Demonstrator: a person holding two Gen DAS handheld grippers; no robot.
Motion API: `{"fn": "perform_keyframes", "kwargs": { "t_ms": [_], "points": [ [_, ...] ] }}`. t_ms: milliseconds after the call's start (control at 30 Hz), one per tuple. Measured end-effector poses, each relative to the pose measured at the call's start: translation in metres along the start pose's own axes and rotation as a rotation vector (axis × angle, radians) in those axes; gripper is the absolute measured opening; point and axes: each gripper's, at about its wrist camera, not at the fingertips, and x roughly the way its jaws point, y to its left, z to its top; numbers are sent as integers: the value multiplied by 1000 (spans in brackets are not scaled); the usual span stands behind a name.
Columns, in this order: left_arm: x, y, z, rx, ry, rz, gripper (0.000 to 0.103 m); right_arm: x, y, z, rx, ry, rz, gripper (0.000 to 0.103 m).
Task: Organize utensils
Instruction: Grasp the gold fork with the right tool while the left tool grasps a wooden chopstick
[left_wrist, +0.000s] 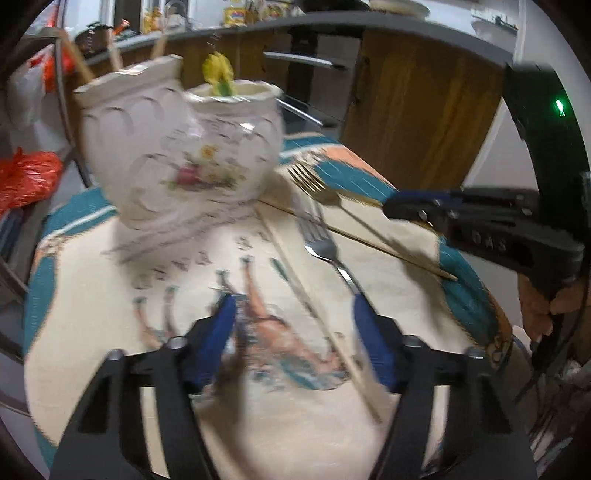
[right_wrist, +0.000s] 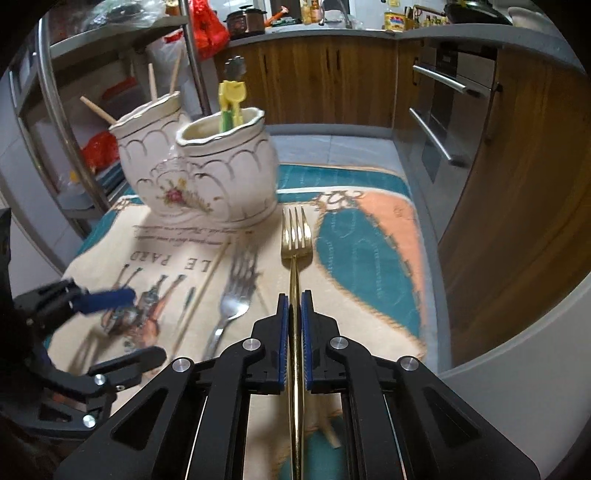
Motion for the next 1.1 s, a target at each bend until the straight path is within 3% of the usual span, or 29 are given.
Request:
{"fn": "perform_keyframes", "kwargs": {
  "t_ms": [167, 367, 567, 800, 900, 967, 1100],
  "points": [
    [10, -16, -6, 84, 39, 28, 15, 7, -19, -1, -9, 19, -16, 8],
    [2, 2, -7, 104, 59, 10, 6, 15, -28, -4, -28, 59, 13, 8],
    [-8, 22, -10, 170, 105, 46, 5, 16, -27, -8, -38, 97, 45, 8],
    [-17, 30, -13, 166, 124, 45, 7, 22, -21, -2, -56, 94, 26, 13],
    [-19, 29, -18, 146, 121, 47, 12, 27, -20, 5, -54, 90, 17, 16],
    [-17, 31, -20, 123, 116, 54, 23, 33, -20, 10, -48, 91, 14, 19],
    [-16, 31, -23, 95, 82, 64, 23, 42, -19, 15, -46, 84, 0, 19]
  ]
}}
